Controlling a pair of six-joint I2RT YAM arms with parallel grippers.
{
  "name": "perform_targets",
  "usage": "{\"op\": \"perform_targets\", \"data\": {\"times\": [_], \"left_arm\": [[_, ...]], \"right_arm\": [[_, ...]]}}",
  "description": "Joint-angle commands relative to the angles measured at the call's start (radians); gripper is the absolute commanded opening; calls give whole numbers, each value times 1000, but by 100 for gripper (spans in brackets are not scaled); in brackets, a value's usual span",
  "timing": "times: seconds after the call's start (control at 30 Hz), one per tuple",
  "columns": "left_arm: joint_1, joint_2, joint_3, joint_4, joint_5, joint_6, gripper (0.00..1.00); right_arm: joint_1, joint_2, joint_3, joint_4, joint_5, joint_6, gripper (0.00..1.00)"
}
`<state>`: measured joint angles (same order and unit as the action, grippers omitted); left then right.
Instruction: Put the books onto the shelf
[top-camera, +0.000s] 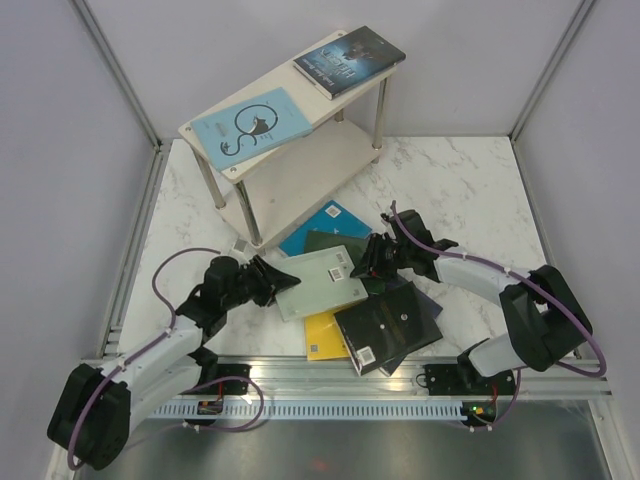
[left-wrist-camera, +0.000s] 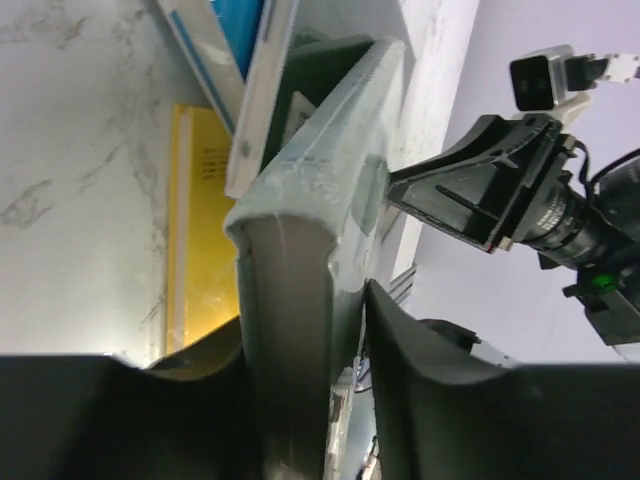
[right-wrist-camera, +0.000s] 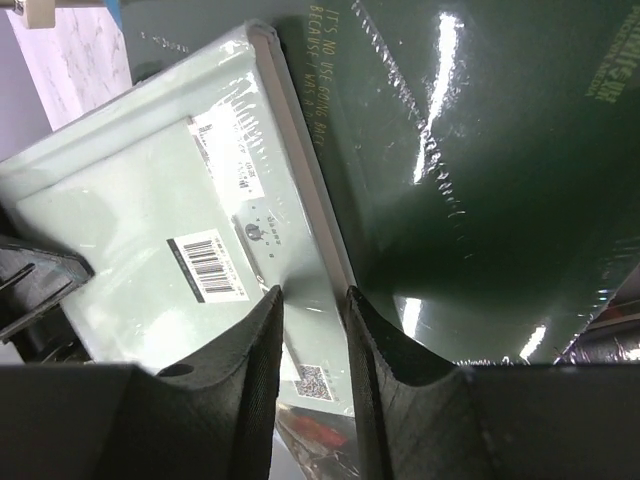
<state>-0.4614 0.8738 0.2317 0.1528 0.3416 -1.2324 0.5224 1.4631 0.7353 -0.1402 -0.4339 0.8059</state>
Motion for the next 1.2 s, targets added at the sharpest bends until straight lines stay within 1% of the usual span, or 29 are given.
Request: {"op": "perform_targets", "data": {"times": [0.0,0.03,0.07,0.13,0.2,0.23,0.3,0.33,0.4,0.43,0.47,0.5,0.53,0.57,0.6,0.63,0.73,0.77,0.83,0.87,0.9,0.93,0.97,1.0,1.03,1.07,1.1,1.13,1.17], "left_arm": [[-5,-35,73,82,28,-45,40],[-3,-44,78,65,31,-45,33],[-5,-58,92,47,31,-42,19],[-3,-102,112,-30,22,-33,3],[-3,-148,147,-87,10,-6,2],[-3,-160,165,-146,8,8,2],[-2,-177,237,-234,7,57,2],[-2,-183,268,-266,8,73,2],[-2,-180,366,-341,28,117,2],[-2,-176,404,-361,31,129,2],[-2,-173,481,-399,37,148,2],[0,-162,568,-418,40,168,2],[0,-162,569,-438,42,168,2],[0,-145,657,-452,42,186,2],[0,-131,707,-484,49,195,2],[0,-118,806,-495,54,204,2],[7,-36,964,-541,83,247,2],[10,-3,1079,-555,91,272,2],[26,98,1205,-584,109,297,2],[35,135,1341,-593,118,319,2],[47,171,1410,-601,140,332,2],[82,256,1481,-625,152,341,2],[105,293,1614,-636,186,356,2],[134,341,1677,-654,206,356,2],[208,409,1734,-667,233,350,2],[248,445,1815,-668,267,318,2],[286,471,1845,-668,290,318,2],[355,520,1892,-668,290,318,2],[383,542,1916,-665,348,256,2]], "right_arm": [[27,-7,-8,-2,-62,6,36],[25,-7,-7,-2,-63,6,36],[27,-7,-1,-4,-63,6,36],[28,-9,7,-2,-66,4,36],[27,-14,16,-9,-69,4,36],[27,-20,29,-19,-68,4,36],[25,-50,47,-42,-51,3,40],[25,-69,58,-71,-40,3,52],[19,-141,98,-110,-3,10,69],[15,-168,111,-149,38,12,82],[-2,-225,146,-174,61,16,87],[-27,-280,189,-232,101,19,96],[-27,-280,190,-266,125,18,98],[-54,-334,249,-301,151,15,98],[-65,-360,281,-338,177,10,98],[-74,-383,349,-399,205,-6,98],[-101,-451,436,-478,285,-30,98],[-104,-461,479,-487,296,-40,98],[-104,-461,504,-502,290,-42,98],[-104,-455,510,-504,281,-40,98],[-104,-454,507,-503,264,-33,98],[-104,-452,501,-503,258,-27,98],[-104,-455,486,-501,251,-16,98],[-104,-455,480,-501,241,-11,98],[-104,-458,471,-499,238,-10,98],[-104,-466,469,-499,236,-10,98],[-104,-469,467,-501,235,-11,98],[-104,-472,464,-501,236,-13,98],[-104,-483,466,-503,235,-13,98]]}}
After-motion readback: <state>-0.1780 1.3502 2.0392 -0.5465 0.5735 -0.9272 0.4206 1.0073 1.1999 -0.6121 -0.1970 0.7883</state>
